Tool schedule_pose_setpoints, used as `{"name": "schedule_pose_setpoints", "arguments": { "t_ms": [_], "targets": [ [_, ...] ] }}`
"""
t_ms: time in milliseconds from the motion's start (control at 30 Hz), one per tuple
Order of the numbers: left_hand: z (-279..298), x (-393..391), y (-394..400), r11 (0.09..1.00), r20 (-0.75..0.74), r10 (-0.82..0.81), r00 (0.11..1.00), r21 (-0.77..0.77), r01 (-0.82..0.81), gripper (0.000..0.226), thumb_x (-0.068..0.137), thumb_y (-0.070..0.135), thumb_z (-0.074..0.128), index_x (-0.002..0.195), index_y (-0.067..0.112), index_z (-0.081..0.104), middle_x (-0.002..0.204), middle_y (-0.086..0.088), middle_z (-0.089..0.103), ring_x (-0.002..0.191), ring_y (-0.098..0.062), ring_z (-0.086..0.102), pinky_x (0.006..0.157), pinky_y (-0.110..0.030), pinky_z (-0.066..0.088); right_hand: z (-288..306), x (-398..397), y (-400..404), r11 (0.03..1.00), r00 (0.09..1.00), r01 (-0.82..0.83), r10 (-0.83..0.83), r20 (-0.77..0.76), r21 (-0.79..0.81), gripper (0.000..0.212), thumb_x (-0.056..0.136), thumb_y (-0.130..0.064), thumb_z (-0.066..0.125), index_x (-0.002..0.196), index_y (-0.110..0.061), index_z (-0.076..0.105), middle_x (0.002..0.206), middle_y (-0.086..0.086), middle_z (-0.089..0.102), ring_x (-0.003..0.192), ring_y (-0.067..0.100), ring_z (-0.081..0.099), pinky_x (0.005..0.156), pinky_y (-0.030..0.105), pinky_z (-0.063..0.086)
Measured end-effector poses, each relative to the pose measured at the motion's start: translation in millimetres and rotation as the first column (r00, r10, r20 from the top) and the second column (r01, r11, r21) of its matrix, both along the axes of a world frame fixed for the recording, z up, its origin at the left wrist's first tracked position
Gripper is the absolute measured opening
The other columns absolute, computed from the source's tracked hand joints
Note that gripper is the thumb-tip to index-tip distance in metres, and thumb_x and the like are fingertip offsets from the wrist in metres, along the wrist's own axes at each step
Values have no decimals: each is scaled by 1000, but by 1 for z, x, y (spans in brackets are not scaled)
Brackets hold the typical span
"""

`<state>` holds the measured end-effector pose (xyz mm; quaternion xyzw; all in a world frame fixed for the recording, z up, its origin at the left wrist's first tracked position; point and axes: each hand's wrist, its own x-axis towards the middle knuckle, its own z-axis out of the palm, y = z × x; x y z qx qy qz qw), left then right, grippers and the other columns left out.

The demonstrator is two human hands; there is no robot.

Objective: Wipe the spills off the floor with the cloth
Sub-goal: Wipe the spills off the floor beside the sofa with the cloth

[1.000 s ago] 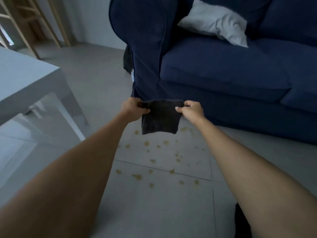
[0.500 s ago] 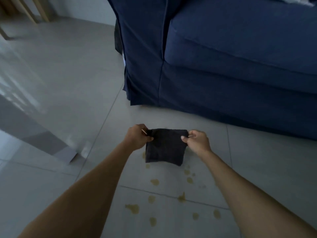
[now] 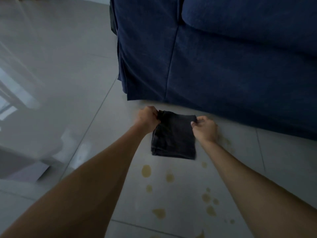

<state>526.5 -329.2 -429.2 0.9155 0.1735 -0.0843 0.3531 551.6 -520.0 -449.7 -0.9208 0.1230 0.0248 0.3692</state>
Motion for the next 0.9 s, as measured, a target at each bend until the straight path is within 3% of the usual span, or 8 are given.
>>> {"name": "schedule_pose_setpoints", "arguments": {
  "t_ms": [200,267,333,433,500,600,733,900],
  "targets": [
    [-27,2,-1,998,-32,-30,999,57,32,37,82,12,66,117,8,59,112,-13,64,102,-31,59,77,-28,42,-13,-9,10,946,974,-191,216,72,-262,34,90,-18,59,123,-13,59,121,13,57,116,30,50,88,32,43],
    [-25,2,3,996,-22,-52,998,72,54,37,85,18,63,121,8,58,116,-12,63,105,-30,58,81,-28,43,-16,-16,19,918,936,-273,322,141,-287,32,92,-20,54,121,-9,61,119,14,55,116,31,48,91,35,42],
    [-24,3,16,994,8,-56,998,92,55,38,90,23,58,125,10,57,121,-11,62,110,-30,58,88,-28,43,-21,-21,30,889,890,-349,414,191,-297,40,93,-34,47,121,-9,62,120,14,55,114,32,48,95,42,44],
    [-27,0,51,980,91,-43,995,197,24,39,93,25,52,128,11,56,129,-13,56,116,-32,54,99,-35,40,-29,-29,44,764,830,-513,557,-2,-392,63,93,-60,31,146,-26,37,155,10,28,142,27,24,115,47,24],
    [-33,-11,80,958,122,-59,991,284,21,42,94,24,48,134,11,51,137,-14,49,125,-32,46,105,-38,35,-39,-34,45,674,782,-590,615,-105,-445,74,87,-73,23,152,-37,12,163,4,3,149,21,2,120,47,3],
    [-45,-38,123,927,80,-84,993,372,49,51,96,27,43,144,10,37,150,-13,34,137,-32,32,113,-40,26,-49,-34,39,622,766,-590,633,-114,-515,84,80,-81,15,152,-40,0,163,0,-7,149,18,-7,119,47,-5],
    [-64,-79,169,879,23,-100,995,471,77,70,90,54,24,150,19,24,158,-6,20,146,-27,19,116,-43,19,-50,-22,37,597,776,-570,618,-130,-565,86,77,-82,11,151,-41,-1,163,-2,-5,149,17,-7,118,48,-6],
    [-78,-105,181,870,80,-80,994,492,31,76,83,65,7,151,33,13,160,6,10,148,-16,9,117,-39,11,-52,-10,59,652,844,-496,516,-143,-573,83,81,-79,12,152,-39,0,163,1,-3,149,19,-6,118,51,-5]
  ]
}}
